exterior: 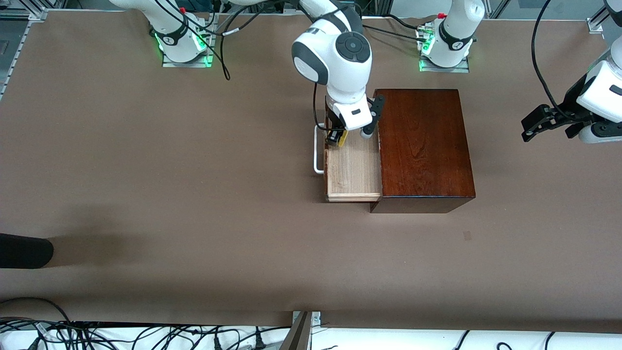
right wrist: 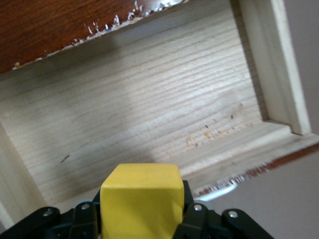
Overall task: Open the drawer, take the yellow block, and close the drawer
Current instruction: 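Lift the cube away with the right gripper while the left gripper reaches the handle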
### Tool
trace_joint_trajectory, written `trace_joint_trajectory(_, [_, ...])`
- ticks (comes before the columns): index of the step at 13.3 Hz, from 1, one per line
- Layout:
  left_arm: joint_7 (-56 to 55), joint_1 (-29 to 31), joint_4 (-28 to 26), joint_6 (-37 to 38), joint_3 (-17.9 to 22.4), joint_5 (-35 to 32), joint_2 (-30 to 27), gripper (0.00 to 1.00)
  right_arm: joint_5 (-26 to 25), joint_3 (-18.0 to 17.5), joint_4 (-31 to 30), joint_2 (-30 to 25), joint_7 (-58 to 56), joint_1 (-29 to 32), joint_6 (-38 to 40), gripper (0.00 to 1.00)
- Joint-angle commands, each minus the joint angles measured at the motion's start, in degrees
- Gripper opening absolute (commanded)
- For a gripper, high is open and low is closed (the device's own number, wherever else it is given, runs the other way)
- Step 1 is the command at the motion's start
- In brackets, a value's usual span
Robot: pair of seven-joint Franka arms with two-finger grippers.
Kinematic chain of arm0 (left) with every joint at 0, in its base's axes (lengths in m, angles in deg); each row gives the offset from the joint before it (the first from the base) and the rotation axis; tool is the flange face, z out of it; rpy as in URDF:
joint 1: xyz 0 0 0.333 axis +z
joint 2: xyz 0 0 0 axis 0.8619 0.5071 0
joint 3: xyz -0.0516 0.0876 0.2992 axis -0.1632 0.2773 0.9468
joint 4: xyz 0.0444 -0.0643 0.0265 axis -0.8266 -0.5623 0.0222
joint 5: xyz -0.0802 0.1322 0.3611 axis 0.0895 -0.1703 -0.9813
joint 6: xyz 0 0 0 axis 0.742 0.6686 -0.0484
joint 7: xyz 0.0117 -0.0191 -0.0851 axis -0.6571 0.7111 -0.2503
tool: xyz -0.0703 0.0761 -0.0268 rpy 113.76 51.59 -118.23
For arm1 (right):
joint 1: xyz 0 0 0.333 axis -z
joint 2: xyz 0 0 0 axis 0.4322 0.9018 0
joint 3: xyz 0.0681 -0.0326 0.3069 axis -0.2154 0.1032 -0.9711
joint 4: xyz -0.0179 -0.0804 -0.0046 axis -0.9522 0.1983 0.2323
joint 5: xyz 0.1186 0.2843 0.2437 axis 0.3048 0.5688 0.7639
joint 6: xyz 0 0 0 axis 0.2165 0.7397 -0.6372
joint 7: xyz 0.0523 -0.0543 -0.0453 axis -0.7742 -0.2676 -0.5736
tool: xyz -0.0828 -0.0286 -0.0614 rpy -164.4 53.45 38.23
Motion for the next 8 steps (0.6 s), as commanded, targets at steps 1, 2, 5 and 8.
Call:
trace_joint_trajectory(1, [1.28, -0.04, 2.71, 0.91, -0.09, 0.96, 0.42, 1.00, 0.17, -0.21, -0.36, -3.83, -2.77, 2.81, 4.16, 0.00])
trace_joint_trajectory(2, [1.02, -0.13, 3.42, 1.61, -0.35, 0.96, 0.51, 1.00, 0.35, -0.22, -0.45, -4.97, -2.77, 3.78, 5.13, 0.00])
trace_joint_trajectory(5, [0.67, -0.31, 3.86, 1.88, -1.67, 0.96, 0.69, 1.00, 0.26, 2.23, -0.97, -8.84, -1.81, 5.54, 9.52, 0.00])
trace_joint_trajectory(8, [-0.03, -0.31, 3.95, 1.88, -3.16, 1.05, 0.77, 1.00, 2.00, 7.59, -2.63, -11.39, -1.54, 6.15, 11.03, 0.00])
